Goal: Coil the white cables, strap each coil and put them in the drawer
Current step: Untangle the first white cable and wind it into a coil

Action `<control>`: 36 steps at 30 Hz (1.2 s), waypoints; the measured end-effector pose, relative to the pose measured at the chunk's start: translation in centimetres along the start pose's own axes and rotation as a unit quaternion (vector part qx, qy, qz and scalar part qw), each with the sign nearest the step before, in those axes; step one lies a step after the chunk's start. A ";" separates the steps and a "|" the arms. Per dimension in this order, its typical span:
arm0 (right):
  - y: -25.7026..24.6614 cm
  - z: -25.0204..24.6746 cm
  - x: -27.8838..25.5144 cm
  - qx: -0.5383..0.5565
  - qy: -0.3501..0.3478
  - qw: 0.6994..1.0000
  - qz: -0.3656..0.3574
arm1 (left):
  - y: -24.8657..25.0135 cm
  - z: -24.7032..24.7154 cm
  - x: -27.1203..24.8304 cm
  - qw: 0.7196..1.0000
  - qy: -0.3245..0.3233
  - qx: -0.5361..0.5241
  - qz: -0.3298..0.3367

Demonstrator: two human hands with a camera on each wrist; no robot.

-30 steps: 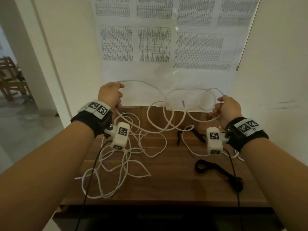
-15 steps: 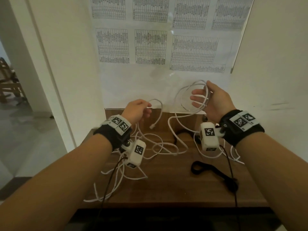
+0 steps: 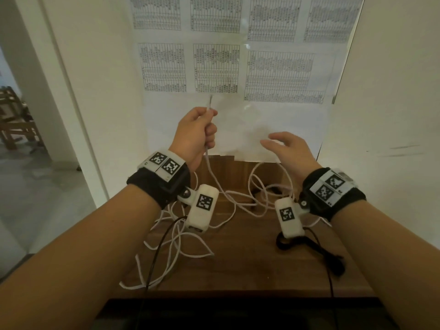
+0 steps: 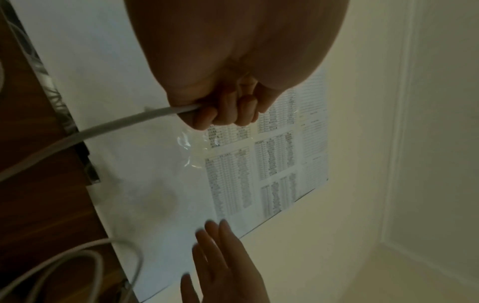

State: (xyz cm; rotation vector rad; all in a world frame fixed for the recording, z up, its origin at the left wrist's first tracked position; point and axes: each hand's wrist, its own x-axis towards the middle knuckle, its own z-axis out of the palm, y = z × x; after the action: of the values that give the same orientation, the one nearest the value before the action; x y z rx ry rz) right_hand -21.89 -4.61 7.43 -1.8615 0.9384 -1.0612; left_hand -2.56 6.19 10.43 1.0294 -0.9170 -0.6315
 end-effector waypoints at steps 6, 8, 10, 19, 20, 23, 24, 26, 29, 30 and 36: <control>-1.9 4.2 -2.3 -0.014 -0.195 0.978 -0.069 | 0.7 2.0 -1.6 0.992 -0.062 -0.098 -0.044; -1.7 5.1 -2.7 -0.020 -0.216 0.973 -0.082 | 1.0 2.2 -1.9 0.990 -0.068 -0.111 -0.058; -1.5 5.4 -3.1 -0.006 -0.220 0.972 -0.087 | 1.1 1.7 -1.7 0.997 -0.054 -0.018 -0.044; -2.1 3.3 -2.5 0.100 -0.163 0.981 -0.040 | -3.8 -4.5 -0.2 0.883 -0.005 0.467 0.044; -2.3 3.0 -2.4 0.131 -0.160 0.978 -0.022 | -4.4 -4.9 -0.4 0.844 -0.050 0.532 0.053; -3.0 2.0 -2.1 0.235 -0.163 0.958 0.027 | -6.0 -5.5 -1.1 0.754 -0.121 0.633 0.125; -3.2 1.7 -2.0 0.257 -0.166 0.951 0.036 | -6.3 -5.6 -1.2 0.747 -0.121 0.635 0.153; -3.4 1.1 -1.8 0.287 -0.166 0.942 0.047 | -6.6 -5.7 -1.0 0.748 -0.108 0.624 0.198; -3.2 0.8 -1.4 0.291 -0.160 0.942 0.049 | -6.3 -4.9 -0.9 0.747 -0.138 0.611 0.223; -3.1 1.0 -1.4 0.283 -0.160 0.944 0.048 | -6.0 -4.3 -1.1 0.757 -0.157 0.597 0.216; -2.5 3.6 -2.7 0.254 -0.168 0.952 0.037 | -4.3 0.1 -3.2 0.950 -0.061 0.290 0.102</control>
State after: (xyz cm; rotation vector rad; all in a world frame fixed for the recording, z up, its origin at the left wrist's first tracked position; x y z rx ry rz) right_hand -19.16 -0.29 7.57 -1.4960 0.4721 -0.8080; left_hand -4.33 7.01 5.44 1.4023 -1.3442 -0.2499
